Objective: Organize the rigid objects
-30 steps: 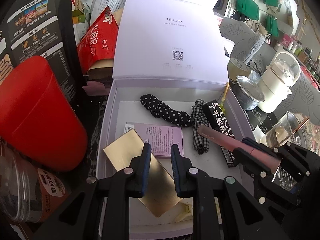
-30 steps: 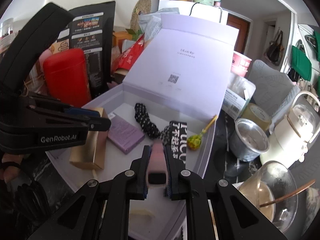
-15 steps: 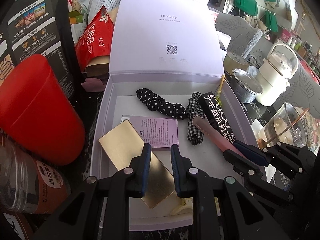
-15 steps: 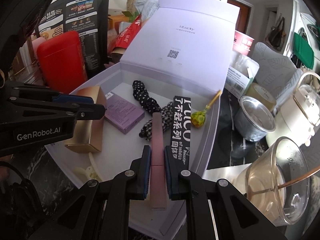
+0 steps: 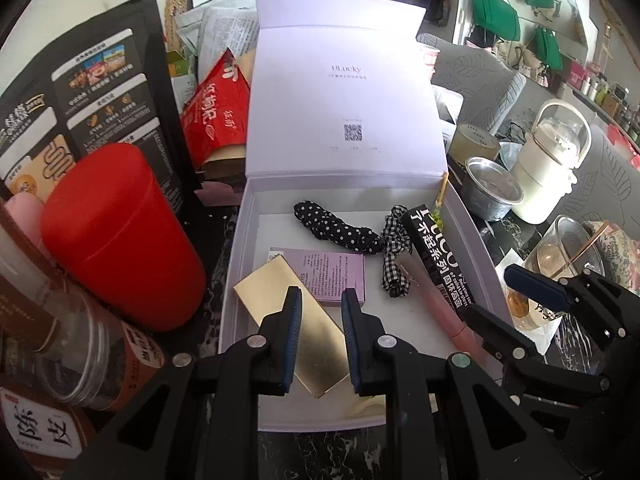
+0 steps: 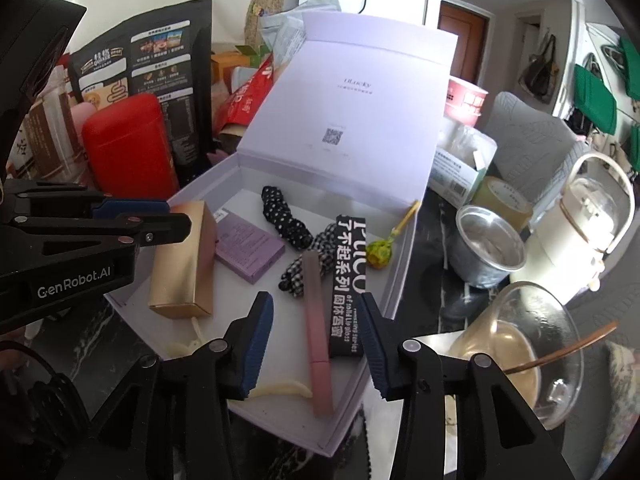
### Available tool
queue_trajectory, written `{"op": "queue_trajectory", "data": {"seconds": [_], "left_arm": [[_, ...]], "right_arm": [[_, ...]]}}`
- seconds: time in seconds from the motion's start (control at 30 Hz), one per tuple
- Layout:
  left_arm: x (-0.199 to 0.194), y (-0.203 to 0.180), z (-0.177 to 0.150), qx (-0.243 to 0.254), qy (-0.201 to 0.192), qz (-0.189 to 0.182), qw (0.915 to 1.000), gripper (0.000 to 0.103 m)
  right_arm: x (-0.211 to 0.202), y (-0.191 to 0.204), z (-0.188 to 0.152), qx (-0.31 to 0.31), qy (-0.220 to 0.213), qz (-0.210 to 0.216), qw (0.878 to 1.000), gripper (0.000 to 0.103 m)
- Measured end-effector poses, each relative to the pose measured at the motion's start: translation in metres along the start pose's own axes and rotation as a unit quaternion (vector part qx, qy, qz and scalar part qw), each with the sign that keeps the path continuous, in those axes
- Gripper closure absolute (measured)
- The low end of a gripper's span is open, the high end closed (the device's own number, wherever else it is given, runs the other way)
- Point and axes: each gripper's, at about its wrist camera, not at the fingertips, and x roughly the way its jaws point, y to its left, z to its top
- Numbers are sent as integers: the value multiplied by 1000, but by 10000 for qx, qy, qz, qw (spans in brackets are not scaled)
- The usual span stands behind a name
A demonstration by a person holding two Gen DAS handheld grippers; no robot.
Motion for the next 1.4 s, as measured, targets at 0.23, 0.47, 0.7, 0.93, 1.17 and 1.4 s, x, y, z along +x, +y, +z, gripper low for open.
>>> {"op": "queue_trajectory", "data": {"seconds": [0.23,0.47,0.7,0.93,1.17,1.4], "left_arm": [[-25,-2,4,0,-168,89,9998,83],[-51,-6,3,-15,-347,208,9992,83],[-80,-10,-4,-40,-535,346,9980,83],[-112,-11,-22,-153,-853,557,9947,3],[-136,-14,-43,-141,-907,679,9935,2],[-150,-18,-63,-140,-910,605,9939,2]], "right_arm": [[-25,-3,6,24,-173,-63,9998,54],[-53,-6,7,48,-354,-227,9991,53],[-85,-12,3,140,-596,-293,9977,46],[-114,-13,-8,185,-745,-417,9962,41],[-134,-13,-24,271,-801,-410,9956,36],[-153,-7,-40,313,-837,-383,9953,30]]}}
